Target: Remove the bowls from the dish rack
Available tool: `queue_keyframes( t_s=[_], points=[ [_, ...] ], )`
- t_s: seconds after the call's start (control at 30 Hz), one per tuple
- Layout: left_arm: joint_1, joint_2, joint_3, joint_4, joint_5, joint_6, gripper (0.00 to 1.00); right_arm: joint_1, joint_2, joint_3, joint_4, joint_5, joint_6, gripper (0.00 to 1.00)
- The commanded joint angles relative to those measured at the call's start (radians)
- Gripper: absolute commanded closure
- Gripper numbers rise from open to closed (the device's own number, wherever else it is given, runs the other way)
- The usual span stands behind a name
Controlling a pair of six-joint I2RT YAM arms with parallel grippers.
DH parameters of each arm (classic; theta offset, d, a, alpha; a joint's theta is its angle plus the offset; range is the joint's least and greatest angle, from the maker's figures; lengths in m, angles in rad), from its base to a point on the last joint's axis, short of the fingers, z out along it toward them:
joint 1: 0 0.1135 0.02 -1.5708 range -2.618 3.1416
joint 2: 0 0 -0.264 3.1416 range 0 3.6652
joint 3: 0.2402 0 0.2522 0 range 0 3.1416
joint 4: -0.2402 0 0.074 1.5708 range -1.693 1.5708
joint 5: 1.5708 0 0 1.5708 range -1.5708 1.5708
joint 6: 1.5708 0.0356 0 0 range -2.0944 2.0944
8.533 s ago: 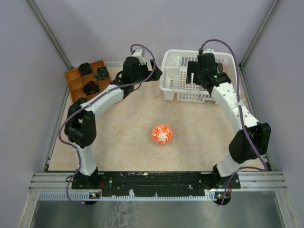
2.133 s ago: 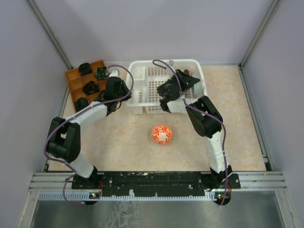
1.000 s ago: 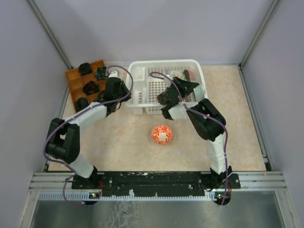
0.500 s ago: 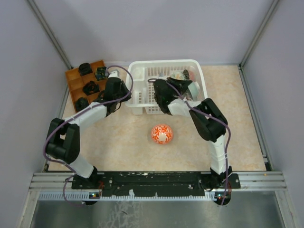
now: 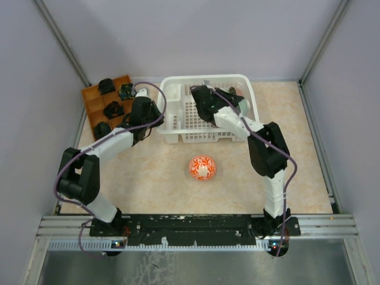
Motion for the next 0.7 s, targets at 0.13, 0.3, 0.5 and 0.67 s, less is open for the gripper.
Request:
queue_keyframes(
  t_s=[0.13, 0.3, 0.5, 0.67],
  points=[
    [0.015, -0.001, 0.006, -0.105, -0.062, 0.007, 0.94, -0.017, -0.077, 0.296, -0.444, -0.189, 0.392, 1.0],
    [0.015, -0.004, 0.015, -0.113, -0.064, 0.005, 0.93, -0.031, -0.08, 0.387, -0.558, -0.265, 0.484, 1.0],
    [0.015, -0.02, 0.022, -0.124, -0.072, 0.008, 0.86, -0.05, -0.121, 0.449, -0.67, -0.384, 0.616, 1.0],
    [0.015, -0.051, 0.022, -0.121, -0.068, 0.012, 0.72, -0.05, -0.232, 0.356, -0.656, -0.552, 0.707, 1.0]
  ],
)
